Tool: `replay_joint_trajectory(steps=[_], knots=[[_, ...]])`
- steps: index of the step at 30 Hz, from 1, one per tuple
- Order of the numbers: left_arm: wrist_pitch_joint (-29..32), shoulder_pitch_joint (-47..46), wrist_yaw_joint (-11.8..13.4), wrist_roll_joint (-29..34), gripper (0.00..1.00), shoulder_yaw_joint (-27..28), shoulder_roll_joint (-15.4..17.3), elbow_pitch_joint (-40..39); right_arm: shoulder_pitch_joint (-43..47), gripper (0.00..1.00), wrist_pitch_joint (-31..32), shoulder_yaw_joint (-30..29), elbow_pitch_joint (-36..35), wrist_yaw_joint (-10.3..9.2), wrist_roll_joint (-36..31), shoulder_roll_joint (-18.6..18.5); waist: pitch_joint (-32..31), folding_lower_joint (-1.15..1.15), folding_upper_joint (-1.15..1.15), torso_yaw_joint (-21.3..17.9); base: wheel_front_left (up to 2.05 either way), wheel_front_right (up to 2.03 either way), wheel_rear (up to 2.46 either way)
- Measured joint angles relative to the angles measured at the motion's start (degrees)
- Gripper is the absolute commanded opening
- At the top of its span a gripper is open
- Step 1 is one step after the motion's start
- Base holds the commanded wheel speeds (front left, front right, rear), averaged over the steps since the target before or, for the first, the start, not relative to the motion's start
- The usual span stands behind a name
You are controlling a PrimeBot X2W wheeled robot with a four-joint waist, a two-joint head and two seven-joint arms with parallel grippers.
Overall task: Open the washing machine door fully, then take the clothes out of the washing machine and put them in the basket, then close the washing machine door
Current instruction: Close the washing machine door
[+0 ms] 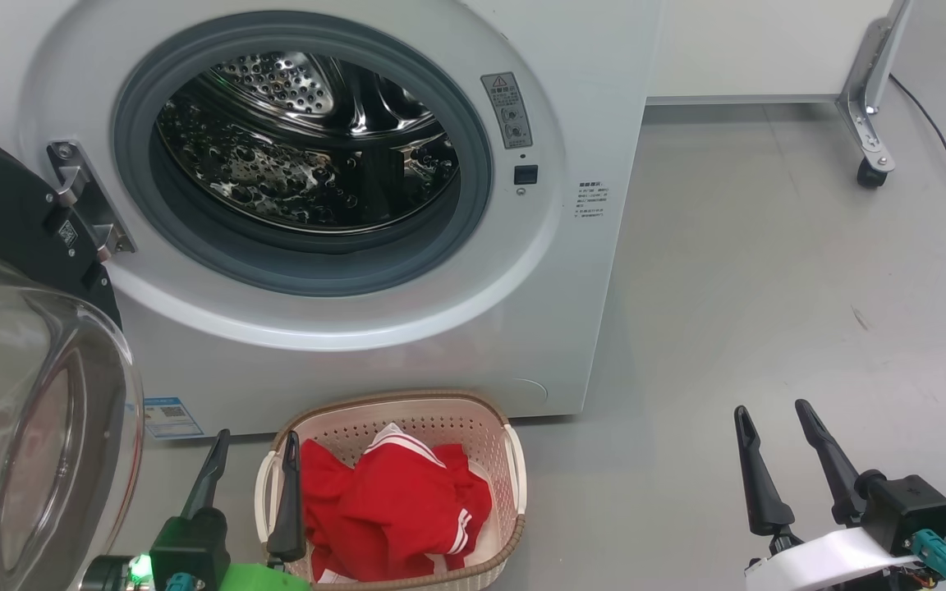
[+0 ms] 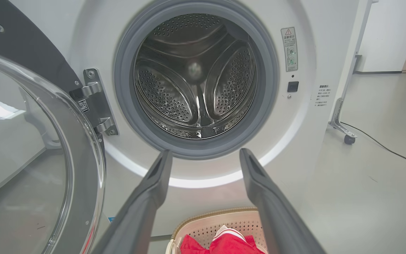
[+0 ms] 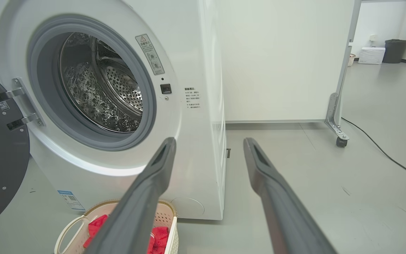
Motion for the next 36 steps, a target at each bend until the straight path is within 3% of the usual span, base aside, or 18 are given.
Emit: replay_joint_trajectory(steps=[36], knots=[[0.0, 0.22, 0.0, 1.42, 1.0, -1.1, 0.1, -1.52, 0.04, 1.0, 0.0, -0.83, -0.01, 0.01, -0.52, 0.37, -0.38, 0.0, 0.0, 0.43, -0.75, 0.75, 0.0]])
